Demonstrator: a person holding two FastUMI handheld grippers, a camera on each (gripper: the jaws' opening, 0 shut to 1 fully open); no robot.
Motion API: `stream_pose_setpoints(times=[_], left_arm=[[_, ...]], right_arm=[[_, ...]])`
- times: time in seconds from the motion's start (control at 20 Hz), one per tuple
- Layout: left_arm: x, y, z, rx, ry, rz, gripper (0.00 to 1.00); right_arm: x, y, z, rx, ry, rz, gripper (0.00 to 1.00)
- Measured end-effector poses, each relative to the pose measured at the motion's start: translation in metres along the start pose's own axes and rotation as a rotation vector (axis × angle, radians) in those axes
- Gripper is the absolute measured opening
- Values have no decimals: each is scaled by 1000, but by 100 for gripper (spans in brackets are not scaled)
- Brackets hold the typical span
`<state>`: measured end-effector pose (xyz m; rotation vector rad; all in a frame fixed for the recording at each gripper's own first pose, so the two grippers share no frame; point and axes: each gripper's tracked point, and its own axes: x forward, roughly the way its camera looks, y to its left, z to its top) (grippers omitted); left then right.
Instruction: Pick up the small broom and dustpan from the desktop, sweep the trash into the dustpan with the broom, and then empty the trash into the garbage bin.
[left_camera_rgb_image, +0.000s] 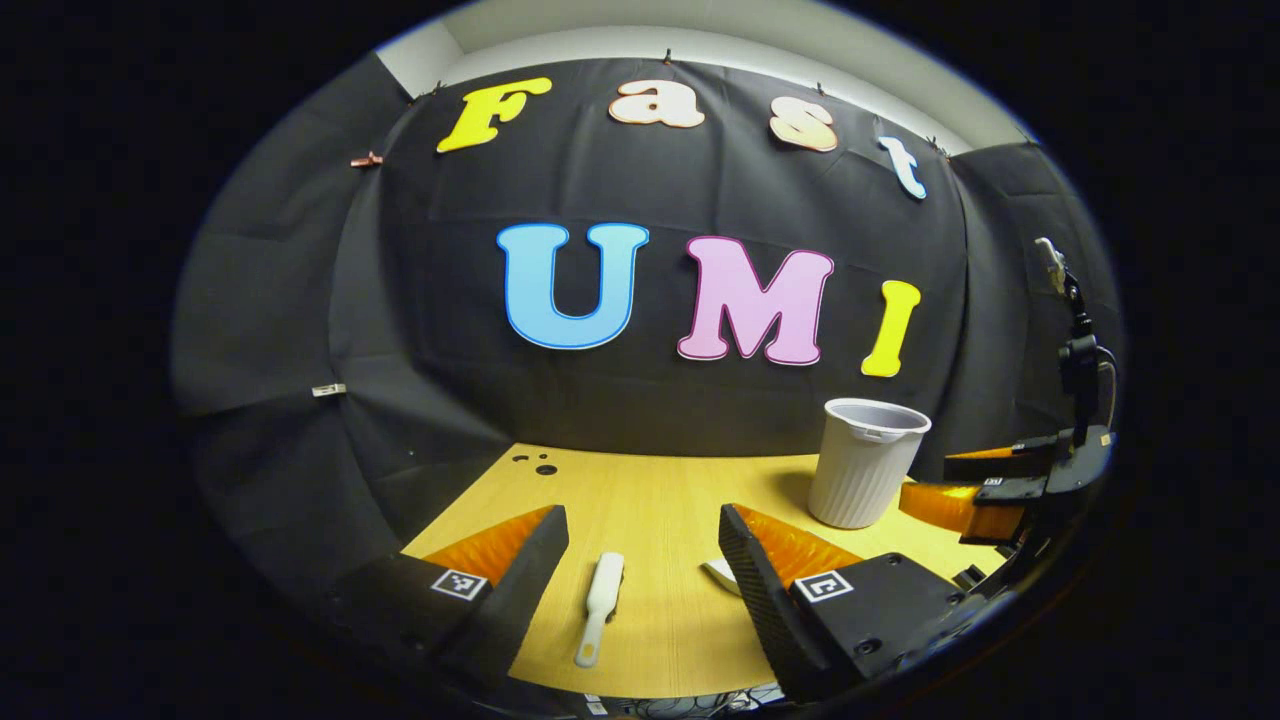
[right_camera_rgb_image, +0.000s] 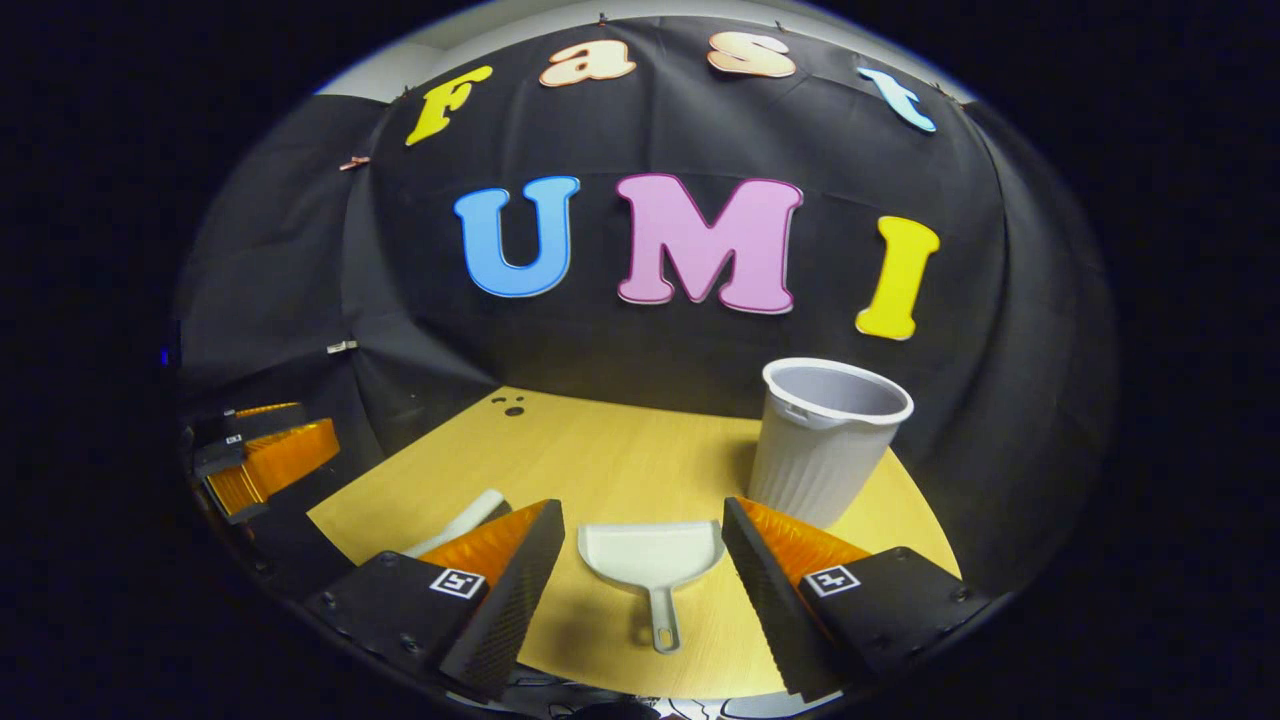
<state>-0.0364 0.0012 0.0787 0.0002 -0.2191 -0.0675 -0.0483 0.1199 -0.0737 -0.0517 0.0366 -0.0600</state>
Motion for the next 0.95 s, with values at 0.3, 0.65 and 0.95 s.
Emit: stream_pose_setpoints(times=[0.3,0.65,0.95], left_arm=[[-7,-41,-45,9,107,-87,96],[-13,-40,-80,1,189,-63,96],[-24,-36,-102,-15,240,-32,96]], right_arm=[[-8,10,-54,71,147,19,99],[-17,12,-73,36,205,36,99],[-22,16,-90,-2,251,54,99]])
